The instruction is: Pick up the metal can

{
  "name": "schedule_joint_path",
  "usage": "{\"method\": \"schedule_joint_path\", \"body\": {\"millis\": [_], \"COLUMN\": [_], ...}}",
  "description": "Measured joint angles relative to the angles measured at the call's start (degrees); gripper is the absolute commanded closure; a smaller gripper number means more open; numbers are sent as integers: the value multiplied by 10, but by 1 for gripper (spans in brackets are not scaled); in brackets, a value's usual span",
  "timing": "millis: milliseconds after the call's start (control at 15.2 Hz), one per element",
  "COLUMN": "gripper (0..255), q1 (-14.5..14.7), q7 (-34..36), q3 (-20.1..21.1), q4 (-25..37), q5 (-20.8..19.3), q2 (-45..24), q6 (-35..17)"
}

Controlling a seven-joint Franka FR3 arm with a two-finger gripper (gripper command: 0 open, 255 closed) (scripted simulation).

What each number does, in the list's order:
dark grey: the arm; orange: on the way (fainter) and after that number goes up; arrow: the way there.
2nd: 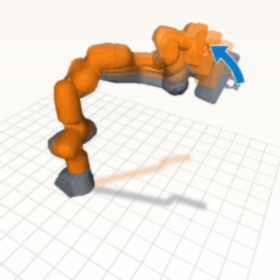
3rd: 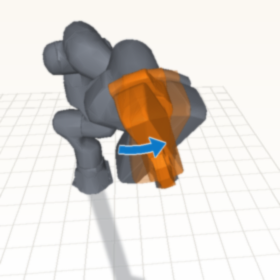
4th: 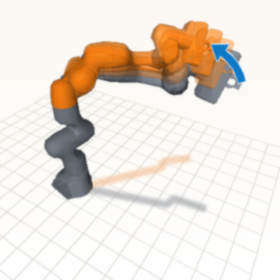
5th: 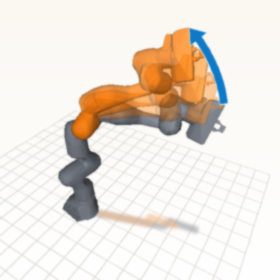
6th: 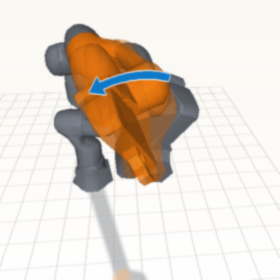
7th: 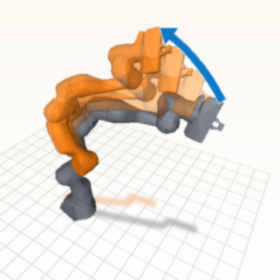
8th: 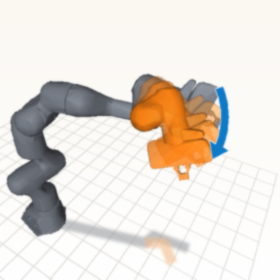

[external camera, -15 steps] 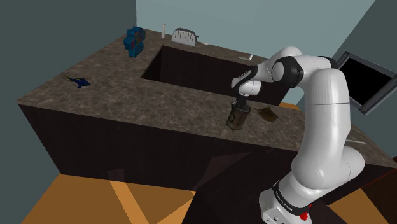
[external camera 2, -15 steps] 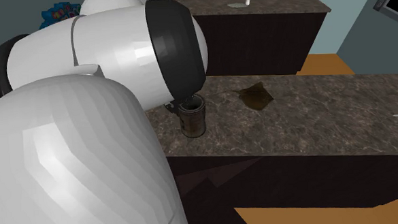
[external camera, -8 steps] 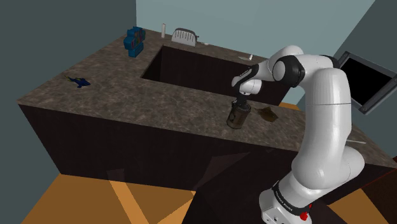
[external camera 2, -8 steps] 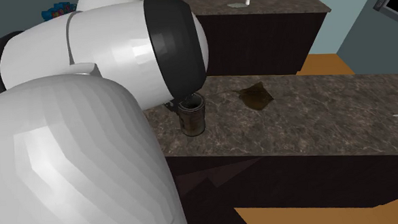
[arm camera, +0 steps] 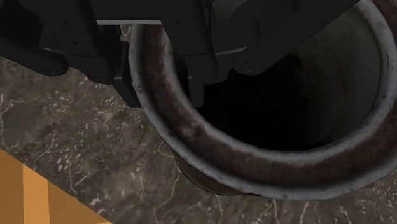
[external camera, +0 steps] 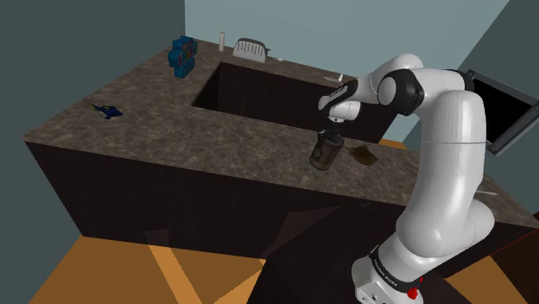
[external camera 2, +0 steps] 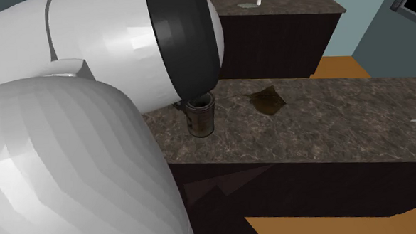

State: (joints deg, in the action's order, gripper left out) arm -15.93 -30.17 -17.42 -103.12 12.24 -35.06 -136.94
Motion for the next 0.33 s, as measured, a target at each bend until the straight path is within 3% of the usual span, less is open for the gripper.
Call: {"method": "schedule_joint_path", "body": {"millis": [330], "gripper": [255], "q1": [6], "q7": [7], "q3": [-7], "q4": [2], "q5": [-9], "q2": [25], "q6": [26]}}
